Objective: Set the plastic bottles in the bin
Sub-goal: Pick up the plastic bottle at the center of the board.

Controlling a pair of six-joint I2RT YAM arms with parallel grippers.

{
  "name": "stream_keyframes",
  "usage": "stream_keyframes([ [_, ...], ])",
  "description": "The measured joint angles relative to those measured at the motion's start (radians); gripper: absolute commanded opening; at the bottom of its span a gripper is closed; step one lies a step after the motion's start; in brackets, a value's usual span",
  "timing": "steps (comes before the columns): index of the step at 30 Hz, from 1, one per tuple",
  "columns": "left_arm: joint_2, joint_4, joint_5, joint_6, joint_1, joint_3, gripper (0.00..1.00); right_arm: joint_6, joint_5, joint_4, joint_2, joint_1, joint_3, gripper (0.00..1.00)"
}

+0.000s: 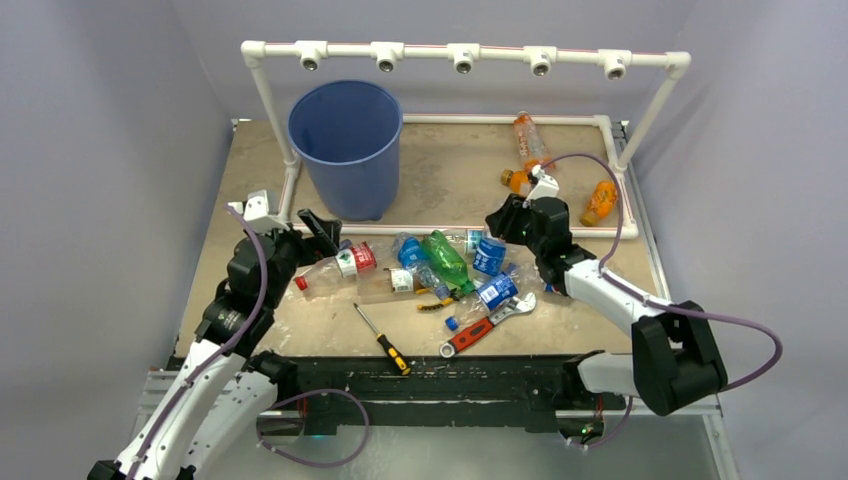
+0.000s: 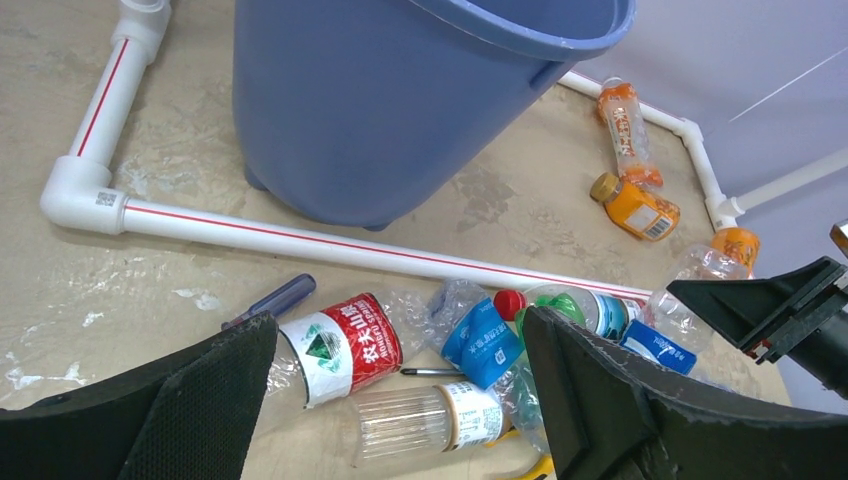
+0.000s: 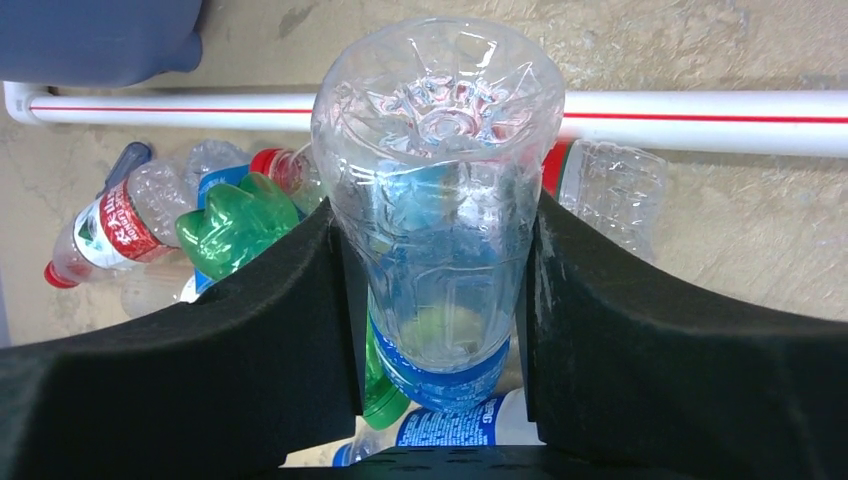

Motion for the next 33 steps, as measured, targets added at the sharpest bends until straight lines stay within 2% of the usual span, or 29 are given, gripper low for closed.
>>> stream_keyframes([
  [5,0.010,0.000,0.011,-0.001,0.000,0.000,0.92,0.000,0.001,-0.022,-0.057,0.000,0.000,0.36],
  [13,0.013,0.007,0.035,-0.010,0.000,0.000,0.94,-0.003,-0.009,-0.078,-0.290,0.000,0.004,0.32],
  [19,-0.024,0.075,0.084,-0.035,0.000,-0.017,0.96,0.005,-0.117,-0.054,-0.480,0.000,-0.024,0.31],
  [24,-0.071,0.214,0.174,-0.049,0.000,-0.087,0.95,0.093,-0.263,0.126,-0.660,0.000,-0.167,0.31],
  [26,-0.064,0.279,0.239,-0.063,0.000,-0.112,0.94,0.166,-0.314,0.254,-0.708,0.000,-0.240,0.31],
  [28,-0.028,0.348,0.334,-0.082,0.000,-0.119,0.93,0.231,-0.340,0.365,-0.717,0.000,-0.286,0.31],
  [30,0.037,0.435,0.453,-0.104,0.000,-0.119,0.99,0.307,-0.350,0.482,-0.716,0.000,-0.335,0.31],
  [33,0.154,0.567,0.621,-0.156,-0.013,-0.120,0.99,0.422,-0.345,0.664,-0.708,0.000,-0.414,0.30],
])
